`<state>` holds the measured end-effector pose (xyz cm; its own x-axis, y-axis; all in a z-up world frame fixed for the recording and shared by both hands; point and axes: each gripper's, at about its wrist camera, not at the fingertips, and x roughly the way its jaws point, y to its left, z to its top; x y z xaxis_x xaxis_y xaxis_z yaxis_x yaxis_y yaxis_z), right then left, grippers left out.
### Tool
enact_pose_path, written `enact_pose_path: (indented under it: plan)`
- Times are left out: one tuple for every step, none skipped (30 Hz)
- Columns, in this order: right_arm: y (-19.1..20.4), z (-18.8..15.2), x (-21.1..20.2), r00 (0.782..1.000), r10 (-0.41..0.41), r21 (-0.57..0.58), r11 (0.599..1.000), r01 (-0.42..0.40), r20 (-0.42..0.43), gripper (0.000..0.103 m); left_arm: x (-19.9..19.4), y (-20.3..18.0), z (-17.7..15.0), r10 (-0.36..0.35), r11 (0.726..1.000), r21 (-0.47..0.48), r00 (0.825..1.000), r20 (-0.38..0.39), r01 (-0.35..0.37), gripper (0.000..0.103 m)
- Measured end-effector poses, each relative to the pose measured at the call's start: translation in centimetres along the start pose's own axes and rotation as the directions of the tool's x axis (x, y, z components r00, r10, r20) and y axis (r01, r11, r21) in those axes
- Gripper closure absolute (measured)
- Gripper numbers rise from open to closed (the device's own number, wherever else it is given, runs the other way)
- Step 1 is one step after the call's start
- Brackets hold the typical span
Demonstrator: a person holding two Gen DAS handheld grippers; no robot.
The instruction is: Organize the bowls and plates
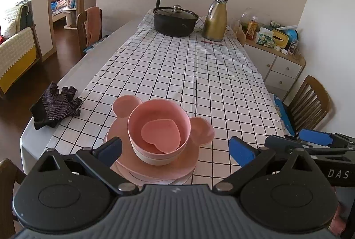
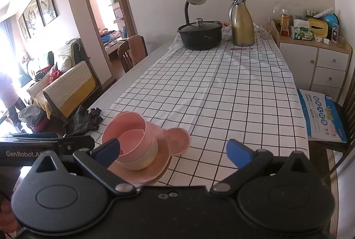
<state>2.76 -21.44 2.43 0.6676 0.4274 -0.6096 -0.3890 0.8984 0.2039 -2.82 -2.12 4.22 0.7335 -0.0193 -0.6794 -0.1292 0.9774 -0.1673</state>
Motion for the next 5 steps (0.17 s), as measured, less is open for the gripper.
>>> enact_pose_path:
  plan:
    - [0.05, 0.04, 0.12, 1.0, 0.0, 0.003, 1.0, 0.0, -0.001, 0.001, 0.15, 0.1, 0.07, -0.003, 1.0, 0.001, 1.0, -0.003, 0.003, 0.0]
    - [0.07, 0.06, 0.21, 1.0, -0.001, 0.006, 1.0, 0.001, -0.002, 0.001, 0.24, 0.23, 0.08, -0.006, 1.0, -0.001, 1.0, -0.005, 0.006, 0.0]
    - [0.12, 0.13, 0.4, 1.0, -0.004, 0.008, 1.0, 0.004, -0.004, 0.001, 0.37, 0.36, 0.14, -0.008, 1.0, -0.004, 1.0, -0.006, 0.008, 0.0]
    - [0.09, 0.18, 0.54, 1.0, -0.006, 0.01, 1.0, 0.006, -0.005, 0.001, 0.49, 0.47, 0.19, -0.01, 1.0, -0.004, 1.0, -0.009, 0.01, 0.0]
    - [0.11, 0.23, 0.7, 1.0, -0.008, 0.012, 1.0, 0.008, -0.006, 0.001, 0.7, 0.61, 0.28, -0.009, 1.0, -0.002, 1.0, -0.012, 0.009, 0.0]
